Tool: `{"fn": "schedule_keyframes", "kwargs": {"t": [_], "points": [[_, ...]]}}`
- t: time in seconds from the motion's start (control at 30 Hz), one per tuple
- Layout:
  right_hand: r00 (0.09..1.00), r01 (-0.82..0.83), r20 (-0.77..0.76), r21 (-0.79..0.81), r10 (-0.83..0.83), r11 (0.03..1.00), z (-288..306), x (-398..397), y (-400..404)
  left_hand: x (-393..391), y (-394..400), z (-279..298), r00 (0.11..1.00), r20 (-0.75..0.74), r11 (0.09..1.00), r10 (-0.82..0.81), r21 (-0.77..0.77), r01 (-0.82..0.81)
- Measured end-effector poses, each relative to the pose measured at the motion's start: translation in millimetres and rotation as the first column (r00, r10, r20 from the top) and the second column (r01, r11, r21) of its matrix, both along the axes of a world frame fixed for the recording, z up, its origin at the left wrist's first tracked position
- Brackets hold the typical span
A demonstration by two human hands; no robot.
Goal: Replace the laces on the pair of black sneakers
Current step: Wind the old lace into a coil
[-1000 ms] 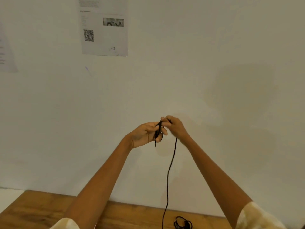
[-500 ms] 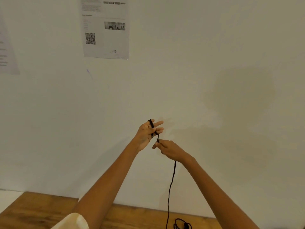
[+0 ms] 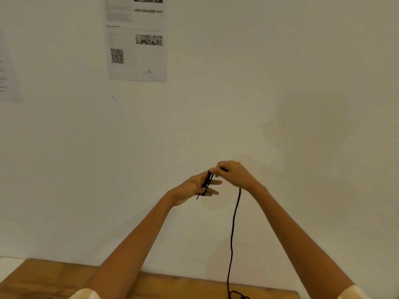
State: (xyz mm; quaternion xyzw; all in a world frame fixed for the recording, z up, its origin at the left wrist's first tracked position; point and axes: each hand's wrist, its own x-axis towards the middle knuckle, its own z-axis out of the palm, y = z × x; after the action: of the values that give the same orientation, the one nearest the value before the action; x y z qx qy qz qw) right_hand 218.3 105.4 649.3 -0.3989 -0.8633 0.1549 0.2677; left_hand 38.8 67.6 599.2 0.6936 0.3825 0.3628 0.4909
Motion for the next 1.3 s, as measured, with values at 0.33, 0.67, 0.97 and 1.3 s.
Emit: {"fn": "schedule_keyframes", "kwargs": {"t": [0.33,0.67,0.97,1.3], "points": [[0.941,-0.06,-0.337,-0.29,-0.043,0.955,-50,-17,14,-11,-5,19,0.79,0.59,0.947,-0.169,-0.125,0.296],[0.997,-0.076,-0.039,-0.152,0.071,0.985,-52,-27,-1,-16,21,-29,0.98,0.019,0.98,0.197,-0.007,-0.197],[0.976,0.039,-0.206,-0.145,-0.068,0.989,-9,-23,34,-10,11,-7,0.958,0.288,0.983,-0.009,-0.174,0.062],[0.989,-0.052,0.119,-0.302,0.091,0.952,-85,-32,-3,-16,36,-20,0.872,0.396,0.958,0.287,-0.105,-0.268]]}}
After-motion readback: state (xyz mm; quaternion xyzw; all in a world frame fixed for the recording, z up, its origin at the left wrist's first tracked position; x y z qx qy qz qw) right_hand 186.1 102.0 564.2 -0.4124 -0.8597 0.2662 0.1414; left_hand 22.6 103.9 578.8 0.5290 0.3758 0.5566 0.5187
